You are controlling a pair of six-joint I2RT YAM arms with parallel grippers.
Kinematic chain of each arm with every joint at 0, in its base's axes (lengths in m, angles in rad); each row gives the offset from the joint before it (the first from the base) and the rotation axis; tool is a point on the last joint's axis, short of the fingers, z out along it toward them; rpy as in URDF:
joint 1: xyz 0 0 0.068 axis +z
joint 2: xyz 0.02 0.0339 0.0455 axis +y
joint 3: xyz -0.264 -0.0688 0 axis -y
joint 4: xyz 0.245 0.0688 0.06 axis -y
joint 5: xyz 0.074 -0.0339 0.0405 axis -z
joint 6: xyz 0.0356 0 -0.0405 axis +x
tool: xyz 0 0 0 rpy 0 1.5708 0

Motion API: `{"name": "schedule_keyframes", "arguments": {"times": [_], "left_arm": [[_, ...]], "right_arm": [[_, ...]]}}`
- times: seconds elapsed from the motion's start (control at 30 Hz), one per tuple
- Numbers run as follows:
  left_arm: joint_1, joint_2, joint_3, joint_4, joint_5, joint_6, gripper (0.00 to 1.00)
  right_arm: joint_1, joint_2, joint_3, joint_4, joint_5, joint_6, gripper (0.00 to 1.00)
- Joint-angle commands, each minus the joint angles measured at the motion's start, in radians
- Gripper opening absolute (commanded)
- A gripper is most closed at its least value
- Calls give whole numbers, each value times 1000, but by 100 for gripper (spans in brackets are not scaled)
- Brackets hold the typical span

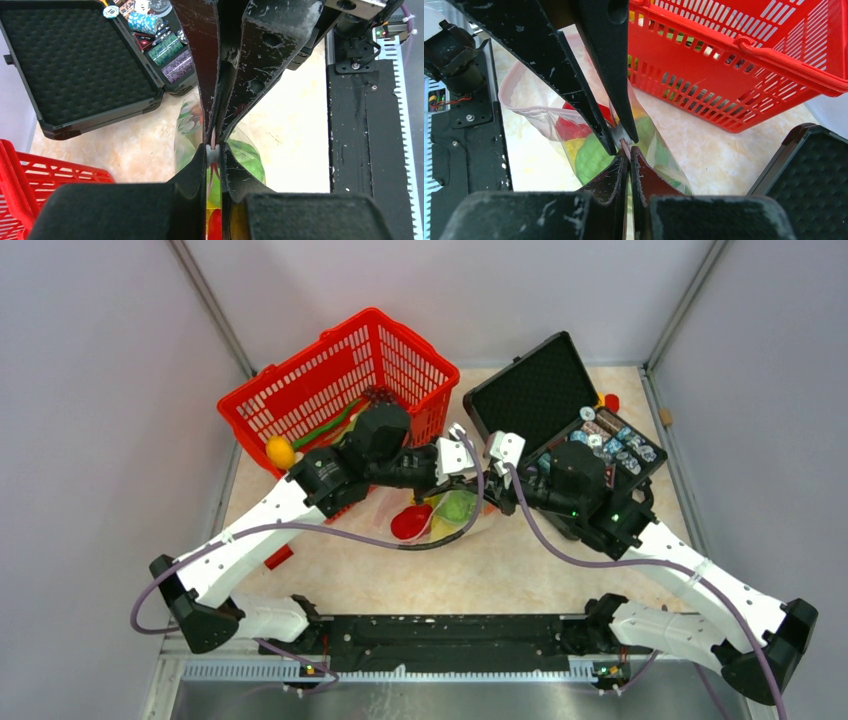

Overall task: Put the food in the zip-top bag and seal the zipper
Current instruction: Zip the zipper food storage bag at the center of the board.

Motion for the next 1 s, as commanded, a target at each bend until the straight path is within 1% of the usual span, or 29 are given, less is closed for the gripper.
{"name": "schedule_keyframes", "arguments": {"times": [0.0,0.33,0.43,0.6,0.63,0.73,0.8,0.87,0.97], "left_arm": [[5,-39,16,-68,-91,33,0],[6,-71,-14,-114,-132,42,0],[6,-93,-34,-83,-129,23,0],[7,-107,-47,-2,-50,-23,0],[5,-97,-38,-5,-33,-30,0],[5,-67,-9,-21,-16,-42,0],[6,-58,1,-29,-8,-44,0],[5,-55,6,-29,0,-44,0],[6,-57,10,-27,8,-47,0]], "right_arm": [[-6,-24,13,70,-27,7,0],[-7,-23,3,79,-21,11,0],[-6,-25,-5,90,-27,14,0],[-6,-28,-38,146,-117,-5,0],[-6,-26,-41,148,-133,-14,2],[-6,-20,-46,146,-146,-28,30],[-7,-18,-51,143,-150,-47,41],[-7,-17,-57,146,-159,-68,44],[-7,-5,-57,144,-156,-90,44]]}}
